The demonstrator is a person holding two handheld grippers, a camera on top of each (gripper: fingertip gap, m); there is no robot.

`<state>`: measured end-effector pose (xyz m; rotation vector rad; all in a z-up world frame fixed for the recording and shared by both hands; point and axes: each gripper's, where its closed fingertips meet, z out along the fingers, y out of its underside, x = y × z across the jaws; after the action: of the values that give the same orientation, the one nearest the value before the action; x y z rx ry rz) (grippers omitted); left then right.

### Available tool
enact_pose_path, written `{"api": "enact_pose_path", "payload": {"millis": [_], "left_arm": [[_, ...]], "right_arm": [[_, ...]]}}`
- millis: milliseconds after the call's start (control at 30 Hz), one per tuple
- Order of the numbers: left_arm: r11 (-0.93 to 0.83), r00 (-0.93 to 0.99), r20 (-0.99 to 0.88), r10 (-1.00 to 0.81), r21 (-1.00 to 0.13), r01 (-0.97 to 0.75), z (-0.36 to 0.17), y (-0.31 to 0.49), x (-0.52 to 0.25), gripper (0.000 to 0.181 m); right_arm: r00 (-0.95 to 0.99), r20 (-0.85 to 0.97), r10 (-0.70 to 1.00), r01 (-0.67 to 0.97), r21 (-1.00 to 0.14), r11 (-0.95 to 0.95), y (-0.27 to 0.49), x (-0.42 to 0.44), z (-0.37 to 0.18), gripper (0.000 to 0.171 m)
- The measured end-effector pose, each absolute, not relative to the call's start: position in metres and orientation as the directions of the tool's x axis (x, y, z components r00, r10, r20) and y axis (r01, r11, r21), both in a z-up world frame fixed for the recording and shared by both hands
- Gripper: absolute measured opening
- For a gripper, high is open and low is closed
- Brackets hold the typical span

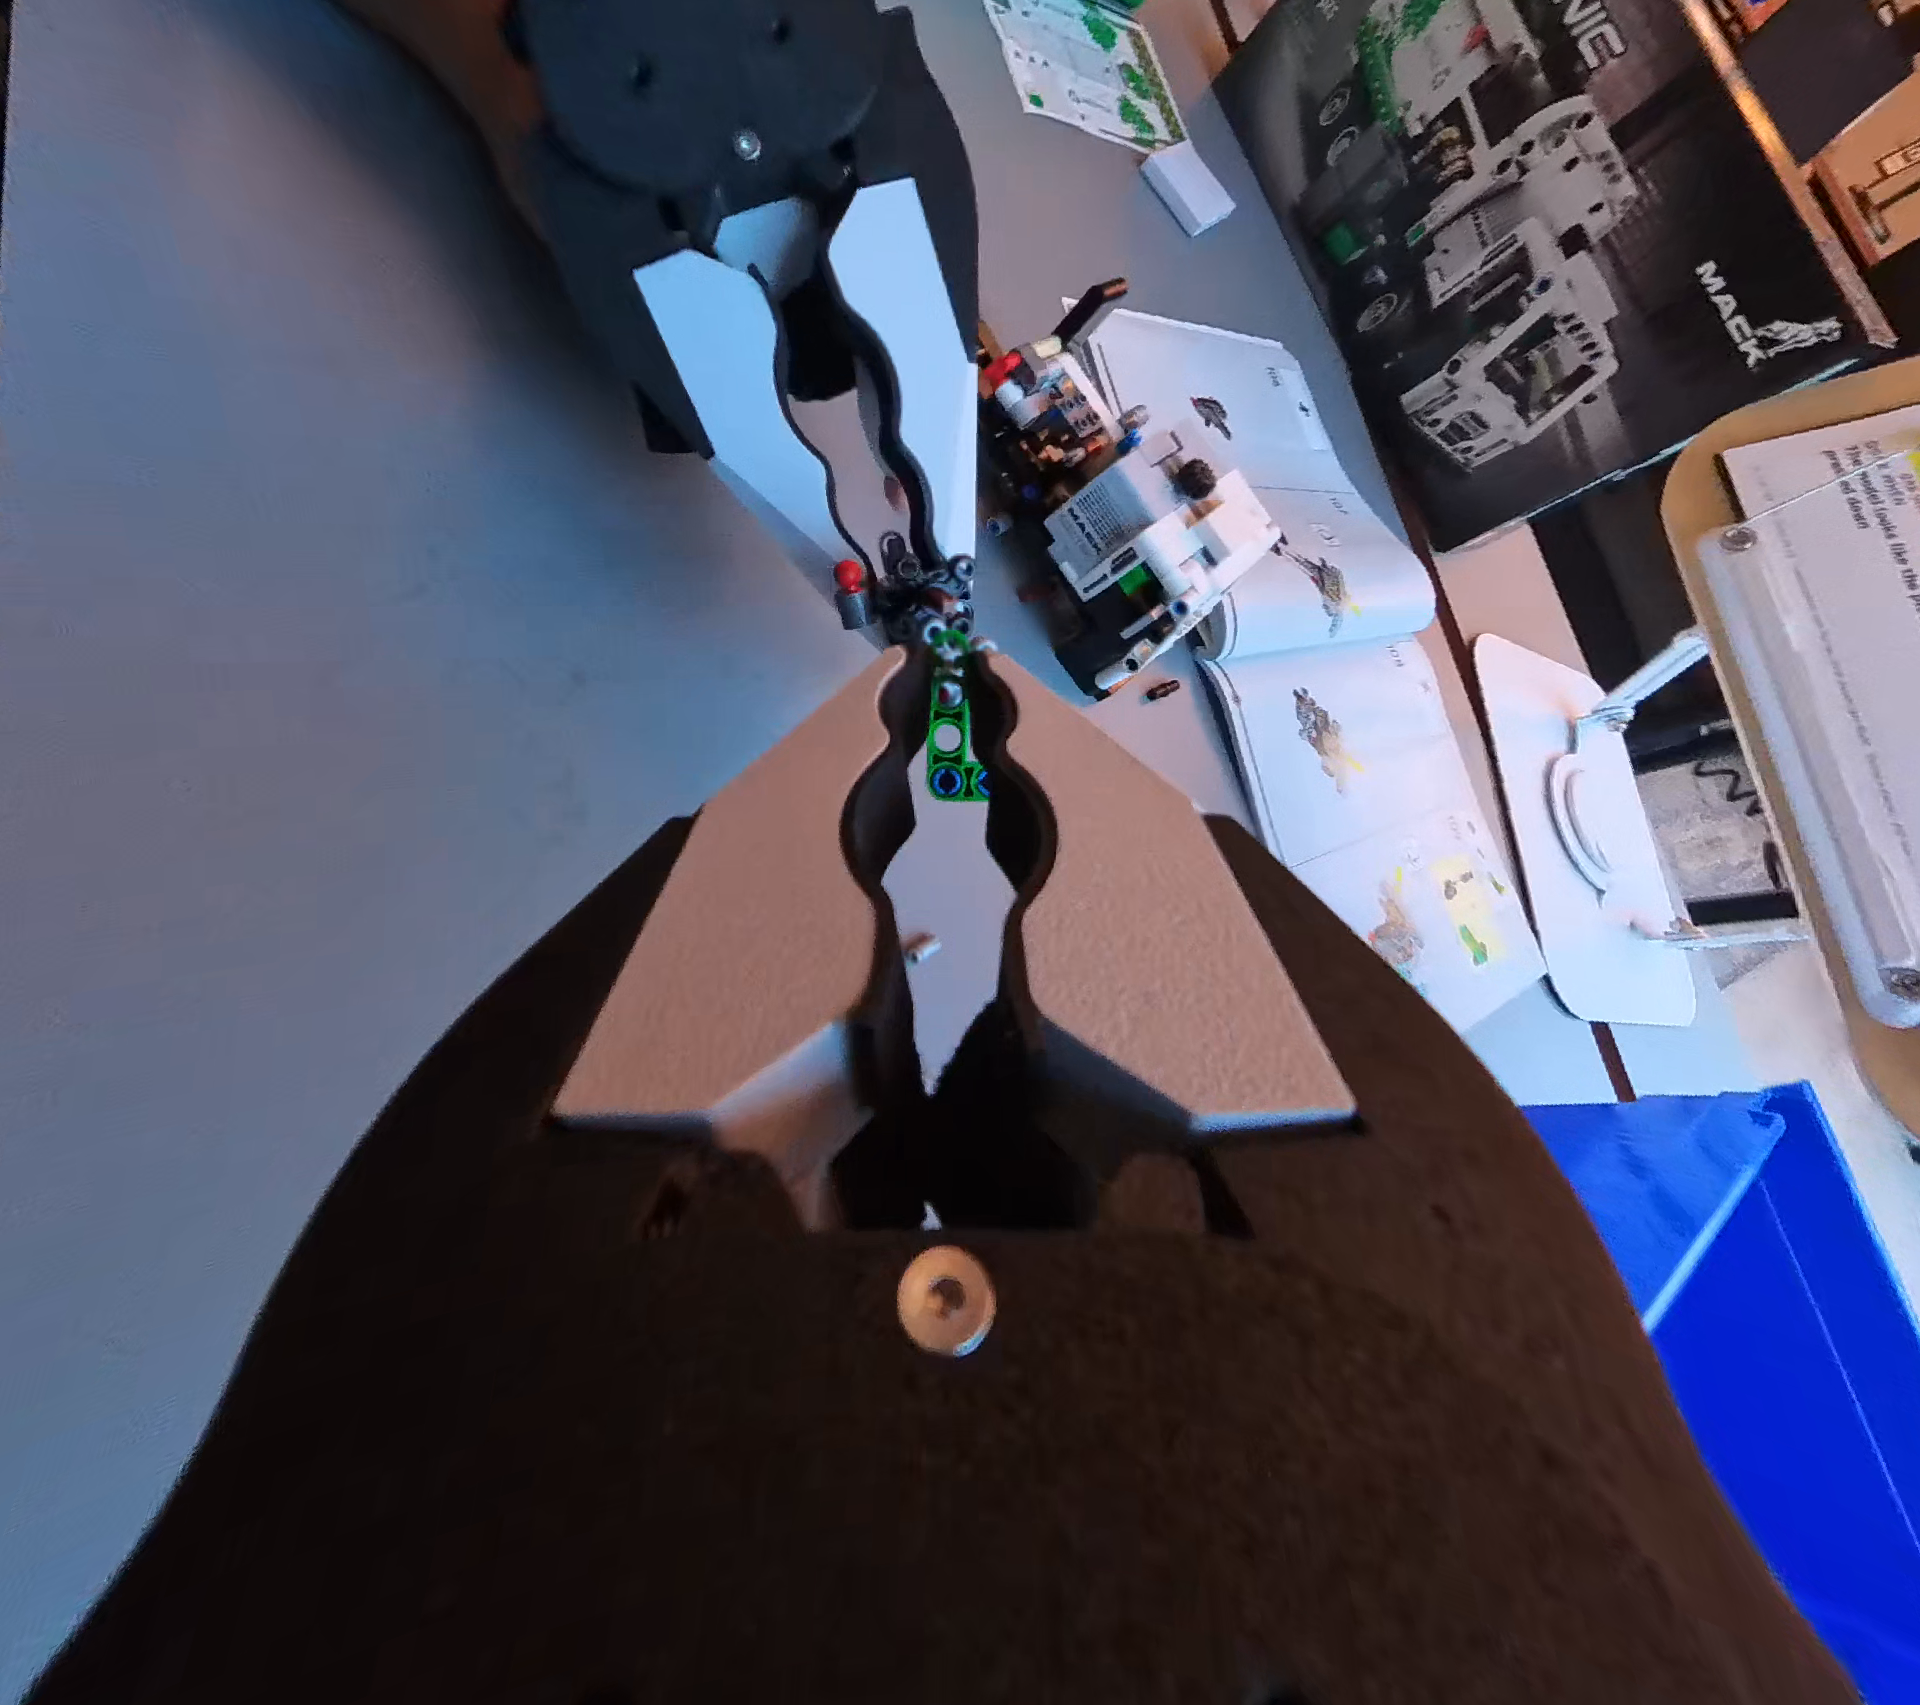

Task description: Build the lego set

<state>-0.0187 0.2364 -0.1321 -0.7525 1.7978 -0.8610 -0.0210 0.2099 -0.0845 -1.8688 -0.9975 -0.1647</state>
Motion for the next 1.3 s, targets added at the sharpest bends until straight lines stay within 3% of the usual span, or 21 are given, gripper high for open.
{"api": "enact_pose_path", "payload": {"millis": [833,1133,1300], "left_arm": [[0.512,-0.394,-0.465,-0.793,-0.859,-0.017,-0.119,0.222,-0.026,0.010],[0.442,-0.476,-0.388,-0.789,-0.897,-0.001,-0.116,0.211,-0.031,0.010],[0.350,-0.535,-0.268,-0.801,-0.935,-0.057,-0.115,0.211,-0.033,0.010]], "right_arm": [[0.711,0.239,0.662,0.518,-0.814,-0.263,0.209,-0.021,-0.086,0.006],[0.703,-0.156,0.694,0.166,-0.912,-0.374,0.205,-0.023,-0.082,0.006],[0.681,-0.242,0.691,0.105,-0.901,-0.420,0.207,-0.023,-0.082,0.006]]}}
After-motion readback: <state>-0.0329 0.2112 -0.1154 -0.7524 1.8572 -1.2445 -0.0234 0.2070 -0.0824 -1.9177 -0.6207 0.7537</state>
